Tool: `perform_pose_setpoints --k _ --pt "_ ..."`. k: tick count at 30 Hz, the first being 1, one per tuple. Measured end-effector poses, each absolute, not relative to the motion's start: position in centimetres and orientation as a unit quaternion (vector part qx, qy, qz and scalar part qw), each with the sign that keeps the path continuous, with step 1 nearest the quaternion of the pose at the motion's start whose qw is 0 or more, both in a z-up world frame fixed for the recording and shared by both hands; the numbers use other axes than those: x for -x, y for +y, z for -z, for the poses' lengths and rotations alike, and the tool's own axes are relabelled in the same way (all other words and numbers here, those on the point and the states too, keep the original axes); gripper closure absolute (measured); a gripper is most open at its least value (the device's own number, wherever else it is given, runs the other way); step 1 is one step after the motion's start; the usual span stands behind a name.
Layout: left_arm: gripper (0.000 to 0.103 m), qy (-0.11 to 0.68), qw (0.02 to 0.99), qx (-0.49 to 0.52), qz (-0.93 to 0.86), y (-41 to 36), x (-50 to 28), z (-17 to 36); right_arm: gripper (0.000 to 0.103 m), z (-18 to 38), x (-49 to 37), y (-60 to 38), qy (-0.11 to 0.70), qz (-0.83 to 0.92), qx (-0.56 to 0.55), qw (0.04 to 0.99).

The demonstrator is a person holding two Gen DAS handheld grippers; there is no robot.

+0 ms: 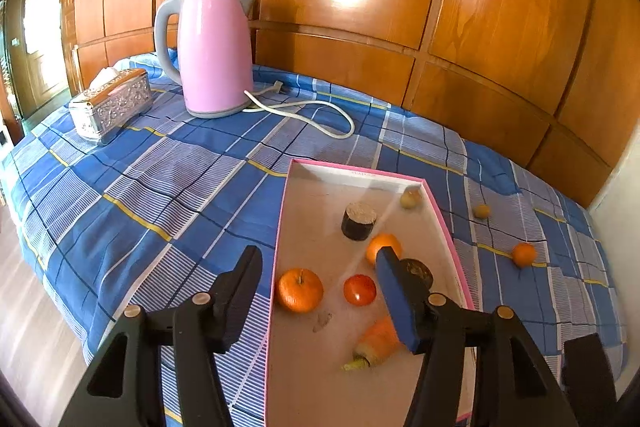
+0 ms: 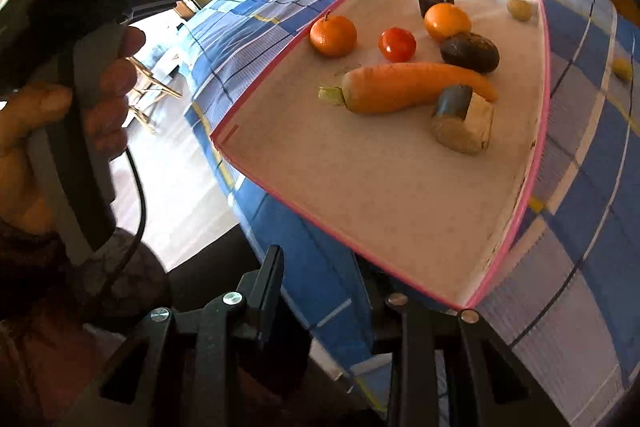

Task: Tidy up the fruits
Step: 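Withdraw both grippers and move the right gripper to the last tangerine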

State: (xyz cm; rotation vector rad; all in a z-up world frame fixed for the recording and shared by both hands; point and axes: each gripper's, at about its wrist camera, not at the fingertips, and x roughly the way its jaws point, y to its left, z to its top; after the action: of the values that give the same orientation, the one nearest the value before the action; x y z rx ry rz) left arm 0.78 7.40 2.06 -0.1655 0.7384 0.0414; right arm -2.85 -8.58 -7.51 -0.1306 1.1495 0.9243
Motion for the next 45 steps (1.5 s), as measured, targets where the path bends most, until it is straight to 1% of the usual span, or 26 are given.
perform_pose_setpoints --k 2,3,4,14,17,22,29,39,41,45 --pt "0.041 0.362 0.929 0.078 -0.018 7.3 -0.8 -2.1 0.07 7.0 3.3 -7.9 0.517 -0.44 0.063 0.732" --pt "0.038 0.362 0.929 0.077 -0.018 7.2 -0.8 -2.2 0.07 6.7 3.7 -7.6 0.513 -0.454 0.07 0.725" --pt "0.037 0.361 0.929 0.077 -0.018 7.2 -0.9 -2.2 0.07 6.4 4.0 -7.4 0.508 -0.462 0.075 0.723" --pt "0.036 0.366 0.929 0.063 -0.01 5.7 -1.2 -2.3 0.07 4.3 4.3 -9.2 0.473 -0.44 0.067 0.76" --pt "0.034 0.368 0.928 0.059 -0.007 5.2 -1.4 -2.3 0.07 3.4 4.1 -10.3 0.458 -0.427 0.062 0.777" --pt "0.034 0.37 0.927 0.055 0.002 4.2 -1.9 -2.4 0.07 2.4 2.7 -11.9 0.424 -0.348 0.061 0.834" --pt "0.034 0.379 0.924 0.035 0.032 1.7 -2.8 -2.1 0.07 2.0 0.4 -16.0 0.403 -0.251 0.018 0.88" --pt "0.033 0.392 0.915 -0.001 0.094 -3.3 -4.7 -1.3 0.07 3.0 -2.4 -23.7 0.398 -0.088 -0.061 0.911" --pt "0.029 0.395 0.914 -0.003 0.095 -4.0 -5.2 -1.2 0.07 3.2 -3.1 -25.5 0.401 -0.059 -0.073 0.911" --pt "0.028 0.402 0.909 0.005 0.109 -5.5 -6.3 -0.7 0.07 3.5 -4.3 -27.5 0.402 -0.028 -0.078 0.912"
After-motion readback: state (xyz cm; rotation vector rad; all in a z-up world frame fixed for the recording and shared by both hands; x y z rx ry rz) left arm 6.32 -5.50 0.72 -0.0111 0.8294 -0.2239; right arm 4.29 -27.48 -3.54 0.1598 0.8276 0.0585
